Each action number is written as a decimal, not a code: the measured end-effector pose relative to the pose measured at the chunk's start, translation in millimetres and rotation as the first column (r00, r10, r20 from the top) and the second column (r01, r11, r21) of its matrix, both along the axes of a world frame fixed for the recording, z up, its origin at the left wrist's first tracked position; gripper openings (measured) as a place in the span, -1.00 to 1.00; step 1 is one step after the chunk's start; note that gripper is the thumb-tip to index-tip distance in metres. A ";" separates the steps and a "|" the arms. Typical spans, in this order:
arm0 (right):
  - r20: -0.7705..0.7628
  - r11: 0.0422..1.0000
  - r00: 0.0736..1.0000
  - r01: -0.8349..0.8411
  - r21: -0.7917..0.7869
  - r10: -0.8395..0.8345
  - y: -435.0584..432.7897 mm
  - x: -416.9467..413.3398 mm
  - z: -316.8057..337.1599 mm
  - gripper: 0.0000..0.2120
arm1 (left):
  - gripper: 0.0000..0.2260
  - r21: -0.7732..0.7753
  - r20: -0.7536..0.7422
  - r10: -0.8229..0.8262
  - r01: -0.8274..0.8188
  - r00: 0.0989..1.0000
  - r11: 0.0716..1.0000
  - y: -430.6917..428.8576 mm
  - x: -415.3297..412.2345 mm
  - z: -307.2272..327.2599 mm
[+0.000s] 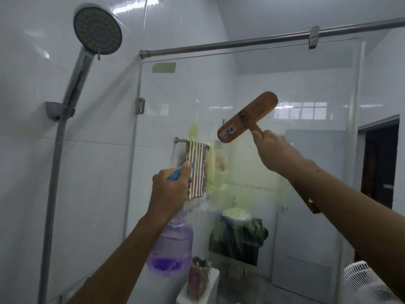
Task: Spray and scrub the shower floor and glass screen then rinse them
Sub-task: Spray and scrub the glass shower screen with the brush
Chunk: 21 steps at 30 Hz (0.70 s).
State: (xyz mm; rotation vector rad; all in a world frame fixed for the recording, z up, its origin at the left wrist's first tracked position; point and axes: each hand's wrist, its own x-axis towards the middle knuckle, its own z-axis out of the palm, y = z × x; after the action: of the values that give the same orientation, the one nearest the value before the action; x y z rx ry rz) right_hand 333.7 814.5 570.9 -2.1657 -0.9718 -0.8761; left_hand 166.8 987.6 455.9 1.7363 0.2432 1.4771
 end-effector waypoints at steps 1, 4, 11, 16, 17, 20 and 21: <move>0.036 0.999 0.999 0.007 -0.045 -0.006 4.8 -1.6 -1.5 -0.51 | -0.61 -0.003 -0.005 0.006 -0.006 1.000 1.000 1.2 -0.4 -0.8; 0.124 0.939 0.992 0.025 -0.342 0.019 20.2 -18.0 -51.7 -0.59 | -0.57 0.004 -0.010 0.020 -0.020 1.000 1.000 7.7 1.2 -1.7; 0.087 0.978 0.996 -0.007 -0.208 0.025 39.3 -14.7 -13.6 -0.55 | -0.56 0.014 0.017 -0.022 0.022 1.000 1.000 37.6 4.1 5.0; 0.241 0.953 0.970 0.089 -0.289 -0.018 57.7 -22.2 1.6 -0.58 | -0.54 0.003 0.009 0.002 -0.003 1.000 1.000 69.8 4.3 16.2; 0.319 0.903 0.948 0.135 -0.407 0.002 62.2 -28.7 -14.8 -0.62 | -0.53 0.006 0.004 0.009 -0.009 1.000 1.000 75.9 4.8 18.0; 0.374 0.803 0.924 0.165 -0.573 0.077 72.5 -46.3 -38.5 -0.64 | -0.54 0.011 -0.020 -0.008 0.008 1.000 1.000 88.9 6.7 22.1; 0.362 0.827 0.930 0.152 -0.541 0.066 77.1 -47.7 -27.0 -0.61 | -0.55 0.010 -0.019 -0.021 0.021 1.000 1.000 92.9 7.0 22.2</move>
State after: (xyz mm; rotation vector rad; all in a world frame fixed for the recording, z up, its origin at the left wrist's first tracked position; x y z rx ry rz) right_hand 285.9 891.6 543.9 -2.5688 -1.5318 -1.1584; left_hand 173.9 1080.5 478.1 1.7563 0.2267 1.4499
